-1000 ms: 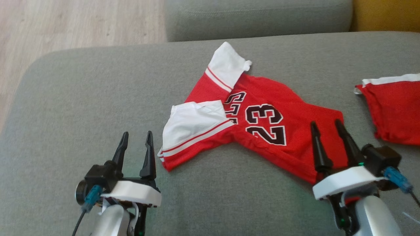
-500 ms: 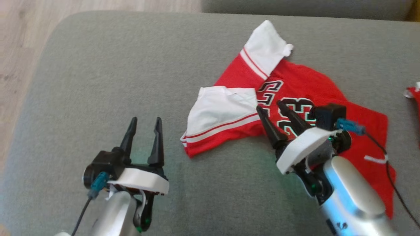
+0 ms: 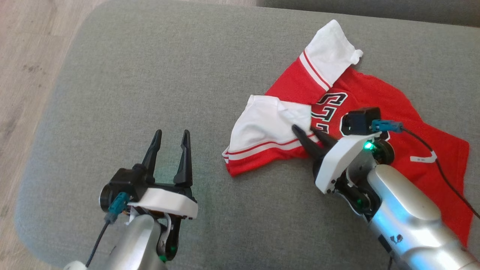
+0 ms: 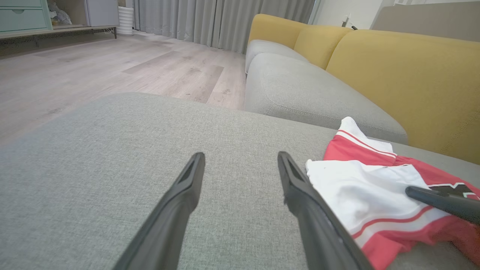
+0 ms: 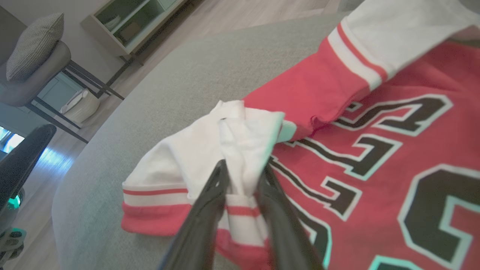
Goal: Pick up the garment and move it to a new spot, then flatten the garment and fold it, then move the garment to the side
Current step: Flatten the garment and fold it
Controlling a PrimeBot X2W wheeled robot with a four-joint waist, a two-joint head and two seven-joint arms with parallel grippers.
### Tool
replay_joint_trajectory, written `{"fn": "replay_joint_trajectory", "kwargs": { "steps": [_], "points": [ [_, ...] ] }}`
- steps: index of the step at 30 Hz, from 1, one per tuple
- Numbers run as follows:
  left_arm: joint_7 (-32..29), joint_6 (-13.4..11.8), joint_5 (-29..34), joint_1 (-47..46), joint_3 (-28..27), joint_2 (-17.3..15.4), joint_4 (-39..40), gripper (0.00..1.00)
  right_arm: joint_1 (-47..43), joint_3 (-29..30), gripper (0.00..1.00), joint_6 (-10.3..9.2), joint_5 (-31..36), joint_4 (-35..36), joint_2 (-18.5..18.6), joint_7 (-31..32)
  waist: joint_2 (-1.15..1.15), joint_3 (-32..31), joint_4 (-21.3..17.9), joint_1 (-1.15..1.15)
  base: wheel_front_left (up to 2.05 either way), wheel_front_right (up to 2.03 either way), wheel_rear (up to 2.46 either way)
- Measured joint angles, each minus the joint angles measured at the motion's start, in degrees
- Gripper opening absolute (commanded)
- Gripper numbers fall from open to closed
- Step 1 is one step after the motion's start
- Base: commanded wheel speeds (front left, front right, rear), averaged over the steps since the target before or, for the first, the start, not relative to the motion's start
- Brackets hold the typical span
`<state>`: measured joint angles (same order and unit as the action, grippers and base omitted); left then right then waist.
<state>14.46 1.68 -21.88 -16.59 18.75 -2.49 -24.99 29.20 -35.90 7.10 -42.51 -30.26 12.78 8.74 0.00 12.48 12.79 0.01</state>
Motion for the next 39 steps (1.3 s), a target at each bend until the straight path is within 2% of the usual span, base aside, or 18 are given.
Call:
{"fn": "replay_joint_trajectory", "kwargs": {
  "steps": [4,11,13,17,19,20,21,22,23,24,28,32,36,39],
  "points": [
    [0.0,-0.2,0.0,0.0,-0.1,0.0,-0.2,1.00,0.5,-4.4,0.00,0.00,-3.1,1.2,1.3,-2.5,0.00,-0.6,-0.1,0.00,0.00,0.00,0.00],
    [0.0,-0.2,0.3,0.4,-0.6,0.0,-0.6,1.00,0.8,-17.6,0.00,0.00,-3.7,7.8,5.6,-5.8,0.00,-3.2,-1.0,-0.01,0.00,0.00,0.00],
    [0.0,-0.2,0.4,0.5,-0.8,0.0,-0.7,1.00,0.8,-19.8,0.00,0.00,-3.4,8.6,6.3,-6.1,0.00,-3.7,-1.2,-0.01,0.00,0.00,0.00],
    [0.0,-0.1,0.8,0.9,-2.0,0.0,-0.9,1.00,0.8,-29.7,0.00,0.00,0.4,11.0,9.0,-7.3,0.00,-5.3,-1.8,-0.01,0.00,0.00,0.00],
    [0.0,-0.1,0.8,1.1,-2.1,0.0,-1.0,1.00,0.9,-33.9,0.45,0.00,2.2,11.1,9.9,-8.3,0.00,-6.0,-2.1,-0.01,0.00,0.00,0.00],
    [0.0,-0.1,1.0,1.4,-2.1,0.0,-1.1,1.00,0.9,-35.4,0.41,0.00,3.1,11.2,10.1,-8.6,0.00,-6.4,-2.2,-0.01,0.00,0.00,0.00],
    [0.0,-0.1,1.4,1.7,-2.1,0.0,-1.2,1.00,0.9,-36.5,0.43,0.00,4.0,11.4,10.2,-9.0,0.00,-6.7,-2.3,-0.01,0.00,0.00,0.00],
    [0.0,0.1,1.5,2.0,-2.2,0.0,-1.5,1.00,0.9,-37.2,0.83,0.00,4.7,11.7,10.2,-9.3,0.00,-7.0,-2.5,-0.01,0.00,0.00,0.00],
    [0.0,0.3,1.6,2.2,-2.2,0.0,-1.8,1.00,0.9,-37.6,0.83,0.00,5.6,12.0,10.2,-9.3,0.00,-7.4,-2.6,-0.01,0.00,0.00,0.00],
    [0.0,0.3,1.7,2.3,-2.3,0.0,-1.8,1.00,0.9,-37.9,1.00,0.00,6.9,12.2,10.2,-9.3,0.00,-7.6,-2.8,-0.01,0.00,0.00,0.00],
    [0.0,0.4,1.8,2.8,-2.4,0.0,-2.1,1.00,0.2,-37.9,1.00,0.00,9.4,12.4,10.2,-8.9,0.00,-8.7,-3.5,-0.02,0.00,0.00,0.00],
    [0.0,0.4,2.0,2.9,-3.1,-0.2,-2.1,1.00,-0.2,-35.9,1.00,0.01,7.2,10.6,10.2,-14.6,0.00,-9.3,-4.7,-0.01,0.00,0.00,0.00],
    [0.0,0.3,2.4,3.0,-4.0,-0.4,-1.7,1.00,-0.6,-23.1,1.00,0.01,4.7,5.9,9.5,-20.7,0.00,-9.8,-6.2,-0.01,0.00,0.00,0.00],
    [0.0,0.3,2.4,3.2,-4.1,-0.5,-1.0,1.00,-1.7,-9.9,1.00,0.00,6.0,2.4,8.1,-22.6,0.00,-9.9,-7.6,-0.01,0.00,0.00,0.00]
  ]
}}
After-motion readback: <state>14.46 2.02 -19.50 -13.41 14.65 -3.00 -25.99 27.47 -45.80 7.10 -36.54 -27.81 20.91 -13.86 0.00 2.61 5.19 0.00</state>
